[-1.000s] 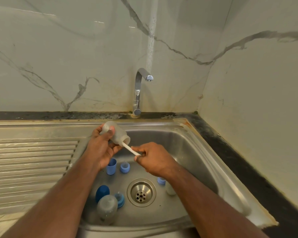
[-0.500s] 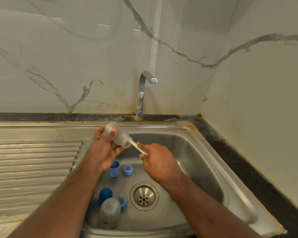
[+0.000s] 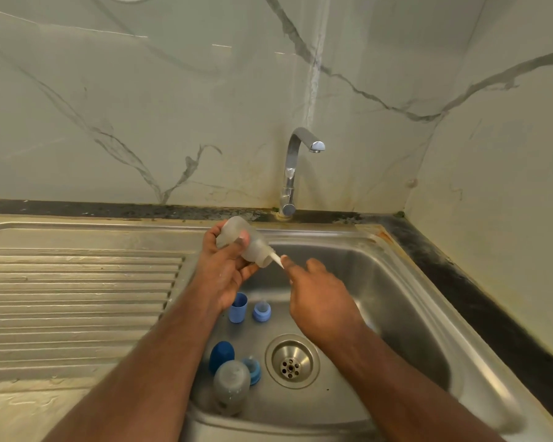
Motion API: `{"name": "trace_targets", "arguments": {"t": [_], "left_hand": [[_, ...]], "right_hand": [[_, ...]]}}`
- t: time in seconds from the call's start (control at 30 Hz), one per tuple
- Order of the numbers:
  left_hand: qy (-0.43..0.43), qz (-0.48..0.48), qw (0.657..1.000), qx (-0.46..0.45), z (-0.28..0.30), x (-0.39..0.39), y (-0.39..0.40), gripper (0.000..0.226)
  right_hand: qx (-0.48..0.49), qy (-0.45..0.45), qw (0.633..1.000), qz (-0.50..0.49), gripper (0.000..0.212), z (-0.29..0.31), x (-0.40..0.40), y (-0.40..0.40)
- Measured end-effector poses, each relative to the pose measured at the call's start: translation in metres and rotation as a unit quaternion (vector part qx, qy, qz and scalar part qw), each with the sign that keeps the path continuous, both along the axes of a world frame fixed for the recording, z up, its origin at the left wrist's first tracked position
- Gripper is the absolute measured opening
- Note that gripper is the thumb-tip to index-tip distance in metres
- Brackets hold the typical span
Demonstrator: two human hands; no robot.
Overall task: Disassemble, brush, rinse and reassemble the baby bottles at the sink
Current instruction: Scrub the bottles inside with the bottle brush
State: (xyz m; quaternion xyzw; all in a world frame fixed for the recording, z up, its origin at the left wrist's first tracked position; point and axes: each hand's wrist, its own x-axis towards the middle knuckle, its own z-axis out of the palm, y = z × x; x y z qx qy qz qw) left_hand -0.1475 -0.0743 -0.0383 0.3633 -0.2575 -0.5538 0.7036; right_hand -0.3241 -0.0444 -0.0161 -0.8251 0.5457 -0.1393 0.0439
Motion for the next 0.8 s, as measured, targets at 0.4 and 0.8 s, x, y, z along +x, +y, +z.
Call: {"name": "trace_targets", "arguments": {"t": [0.4,0.8], "left_hand": [[0.009,0.008,1.000,-0.011,0.000,0.008,0.001,0.056],[0.020,-0.021,1.000,-0.011,0.001,0.013,0.002,0.052]], "right_hand": [[0.018,-0.036,0.999,0.020,0.052,-0.003,-0.004,-0.004],[0.044,-0.100,0.994,0.025,0.050,-0.001,-0.002,-0.003]]}}
